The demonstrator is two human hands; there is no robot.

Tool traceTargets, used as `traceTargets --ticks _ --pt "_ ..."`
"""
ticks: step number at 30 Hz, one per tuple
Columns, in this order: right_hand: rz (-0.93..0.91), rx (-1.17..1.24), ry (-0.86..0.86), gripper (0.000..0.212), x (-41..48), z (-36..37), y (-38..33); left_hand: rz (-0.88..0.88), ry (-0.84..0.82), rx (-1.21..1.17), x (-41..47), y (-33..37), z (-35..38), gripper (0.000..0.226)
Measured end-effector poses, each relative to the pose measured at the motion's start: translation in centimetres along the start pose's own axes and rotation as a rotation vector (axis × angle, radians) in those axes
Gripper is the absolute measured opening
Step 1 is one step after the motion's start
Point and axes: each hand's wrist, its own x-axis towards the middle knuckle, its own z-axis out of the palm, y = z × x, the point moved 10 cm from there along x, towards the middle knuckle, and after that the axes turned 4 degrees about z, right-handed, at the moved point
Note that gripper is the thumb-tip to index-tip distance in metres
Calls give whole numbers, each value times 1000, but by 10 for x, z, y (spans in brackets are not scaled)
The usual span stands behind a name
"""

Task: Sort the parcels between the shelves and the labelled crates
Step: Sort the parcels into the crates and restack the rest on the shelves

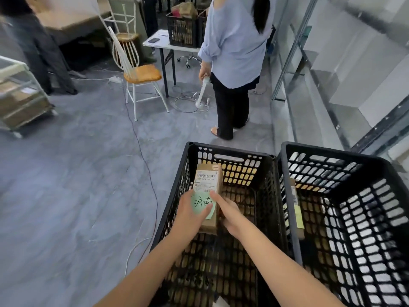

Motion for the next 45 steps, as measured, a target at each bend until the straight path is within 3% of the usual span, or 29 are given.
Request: traceTargets --ticks 6,15,19,24,28,31,40,45 --pt "81 -51 -75 55 36 11 6 -101 13 42 21 -13 -6 66" --pt "91 28 -150 50 71 14 18 -55 19 112 18 -17 2 68" --pt "64 -52 -109 51 79 17 21 -69 14 95 18 -19 -3 65" --pt "-12 -285 -3 52 77 10 4 -47 -14 114 13 -16 -7 63" --pt "-77 -298 15 60 64 10 1 -2 -39 155 8 -6 -8 64" --pt "-151 -350 127 66 46 10 -7 41 -45 172 2 6 -10 66" --pt "-590 -869 195 56 -65 31 -96 273 -124 316 -30 54 -40 65" --pt "-615 -1067 302 56 -130 16 -99 400 -170 392 -51 67 -52 64"
